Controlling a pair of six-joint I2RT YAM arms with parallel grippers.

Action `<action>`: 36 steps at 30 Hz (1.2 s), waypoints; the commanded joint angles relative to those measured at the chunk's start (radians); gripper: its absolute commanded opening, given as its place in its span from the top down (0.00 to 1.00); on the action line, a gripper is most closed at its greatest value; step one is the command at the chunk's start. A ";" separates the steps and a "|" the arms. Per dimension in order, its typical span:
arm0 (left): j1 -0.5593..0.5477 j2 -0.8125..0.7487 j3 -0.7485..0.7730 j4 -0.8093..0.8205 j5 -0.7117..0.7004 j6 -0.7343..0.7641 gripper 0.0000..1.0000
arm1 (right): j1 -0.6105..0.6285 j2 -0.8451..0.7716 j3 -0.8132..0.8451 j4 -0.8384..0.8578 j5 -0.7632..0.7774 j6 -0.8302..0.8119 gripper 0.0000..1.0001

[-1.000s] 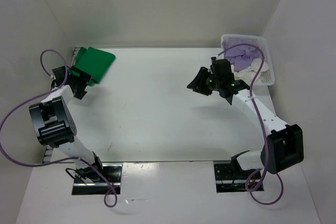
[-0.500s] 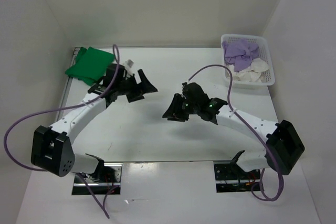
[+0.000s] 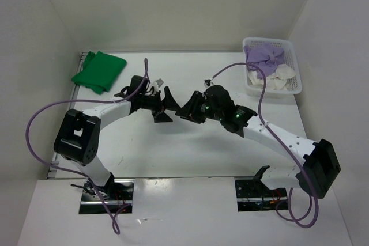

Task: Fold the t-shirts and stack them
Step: Grab crumpled tshirt from bin with the right arm

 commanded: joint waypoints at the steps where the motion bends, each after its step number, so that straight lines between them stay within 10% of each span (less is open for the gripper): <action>1: -0.002 -0.052 0.033 0.170 0.140 0.075 0.00 | -0.118 0.017 0.074 0.014 0.052 -0.059 0.65; 12: 0.016 -0.171 0.080 -0.021 0.016 0.216 0.00 | -0.704 0.531 0.968 -0.482 0.430 -0.541 0.88; 24: 0.027 -0.131 0.063 -0.127 -0.027 0.297 0.00 | -0.959 0.942 1.263 -0.515 0.326 -0.484 0.46; 25: 0.027 -0.131 0.063 -0.136 -0.040 0.297 0.30 | -0.959 0.979 1.362 -0.543 0.326 -0.484 0.44; 29: 0.027 -0.152 0.063 -0.173 -0.129 0.317 0.72 | -0.979 1.096 1.511 -0.583 0.305 -0.473 0.42; 32: 0.027 -0.173 0.063 -0.173 -0.139 0.317 0.67 | -0.979 1.160 1.585 -0.592 0.305 -0.464 0.42; 36: 0.027 -0.174 0.053 -0.164 -0.128 0.297 0.30 | -0.979 1.212 1.613 -0.632 0.296 -0.455 0.42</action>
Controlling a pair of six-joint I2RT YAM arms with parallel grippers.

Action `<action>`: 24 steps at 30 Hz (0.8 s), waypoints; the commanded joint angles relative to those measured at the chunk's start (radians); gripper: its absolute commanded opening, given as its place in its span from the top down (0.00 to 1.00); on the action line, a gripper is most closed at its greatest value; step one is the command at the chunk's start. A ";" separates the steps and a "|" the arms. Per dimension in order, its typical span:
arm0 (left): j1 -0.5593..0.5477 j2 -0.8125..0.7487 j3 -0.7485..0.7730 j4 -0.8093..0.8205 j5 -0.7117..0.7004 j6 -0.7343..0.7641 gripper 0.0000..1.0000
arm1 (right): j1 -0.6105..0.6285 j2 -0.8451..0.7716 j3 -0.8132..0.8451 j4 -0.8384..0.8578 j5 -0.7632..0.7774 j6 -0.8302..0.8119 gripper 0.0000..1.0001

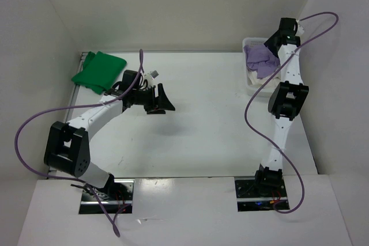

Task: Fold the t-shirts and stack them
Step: Grab crumpled tshirt from bin with the right arm

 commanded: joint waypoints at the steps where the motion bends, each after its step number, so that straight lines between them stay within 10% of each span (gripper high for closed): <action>1: 0.004 -0.036 -0.011 0.018 0.000 0.003 0.24 | -0.003 0.029 0.038 -0.057 -0.010 0.013 0.44; 7: 0.004 -0.068 -0.022 0.018 -0.034 0.003 0.18 | -0.003 0.020 -0.002 -0.043 -0.010 -0.018 0.48; 16: 0.004 -0.101 -0.040 -0.002 -0.065 -0.016 0.27 | -0.003 0.030 0.013 -0.025 -0.024 -0.036 0.78; 24: 0.004 -0.142 -0.060 -0.012 -0.083 -0.036 0.27 | -0.003 0.049 0.007 -0.034 -0.024 -0.045 0.65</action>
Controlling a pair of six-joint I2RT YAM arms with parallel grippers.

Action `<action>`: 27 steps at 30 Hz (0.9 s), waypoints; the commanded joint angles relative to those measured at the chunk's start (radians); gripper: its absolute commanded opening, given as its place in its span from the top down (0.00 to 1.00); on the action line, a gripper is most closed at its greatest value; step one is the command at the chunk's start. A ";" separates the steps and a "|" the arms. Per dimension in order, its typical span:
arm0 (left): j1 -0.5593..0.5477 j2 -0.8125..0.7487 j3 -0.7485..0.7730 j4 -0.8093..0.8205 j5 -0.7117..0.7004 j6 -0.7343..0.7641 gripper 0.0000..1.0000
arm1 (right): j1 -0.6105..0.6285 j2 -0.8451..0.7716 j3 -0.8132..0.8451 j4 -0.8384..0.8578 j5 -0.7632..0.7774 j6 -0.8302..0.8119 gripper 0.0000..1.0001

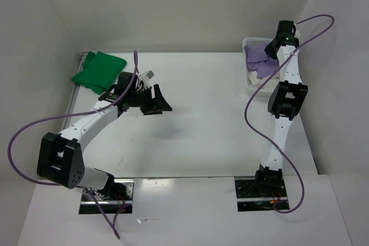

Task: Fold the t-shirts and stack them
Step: Grab crumpled tshirt from bin with the right arm

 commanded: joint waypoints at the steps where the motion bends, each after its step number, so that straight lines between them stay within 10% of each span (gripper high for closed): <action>1: 0.004 -0.045 -0.015 -0.009 -0.020 -0.019 0.27 | -0.003 0.026 0.018 0.000 -0.003 -0.014 0.70; 8: 0.004 -0.065 0.007 -0.042 -0.063 -0.019 0.30 | -0.003 0.010 0.098 -0.020 -0.032 0.006 1.00; 18: 0.004 -0.055 0.076 -0.032 -0.108 -0.079 0.31 | 0.098 -0.486 -0.169 0.115 -0.051 -0.012 1.00; 27: 0.190 -0.045 0.116 -0.018 -0.174 -0.194 0.29 | 0.316 -0.925 -0.226 0.232 -0.390 0.069 1.00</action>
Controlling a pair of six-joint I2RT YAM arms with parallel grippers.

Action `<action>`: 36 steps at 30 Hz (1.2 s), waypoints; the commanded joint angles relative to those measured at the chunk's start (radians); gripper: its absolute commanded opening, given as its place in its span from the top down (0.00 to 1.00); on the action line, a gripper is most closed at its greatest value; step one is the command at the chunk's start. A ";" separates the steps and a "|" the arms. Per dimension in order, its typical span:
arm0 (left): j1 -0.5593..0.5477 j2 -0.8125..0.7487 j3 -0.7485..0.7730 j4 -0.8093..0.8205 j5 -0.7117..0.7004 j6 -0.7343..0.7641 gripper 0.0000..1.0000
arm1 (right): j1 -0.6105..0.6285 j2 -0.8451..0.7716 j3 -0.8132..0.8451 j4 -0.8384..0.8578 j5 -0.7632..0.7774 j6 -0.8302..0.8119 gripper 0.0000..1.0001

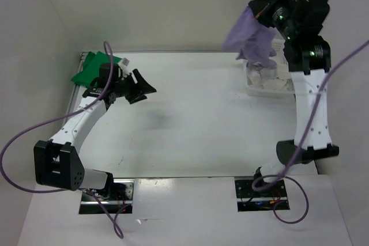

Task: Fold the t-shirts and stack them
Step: Grab crumpled tshirt from bin with the right arm, then move the tshirt to the center of the board

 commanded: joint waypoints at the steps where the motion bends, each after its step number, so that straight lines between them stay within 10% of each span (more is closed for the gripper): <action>1: 0.083 0.000 0.031 0.020 -0.030 -0.061 0.29 | 0.069 -0.121 0.036 0.135 -0.236 0.079 1.00; 8: 0.242 -0.029 0.031 0.011 -0.048 -0.074 0.28 | 0.124 -0.185 -0.008 0.271 -0.482 0.237 1.00; 19: 0.192 -0.049 -0.028 -0.044 -0.174 0.085 0.25 | 0.170 -0.158 -0.816 0.421 -0.363 0.166 1.00; 36: -0.201 0.009 -0.189 -0.227 -0.354 0.125 0.32 | 0.238 0.014 -0.716 0.336 -0.090 0.120 1.00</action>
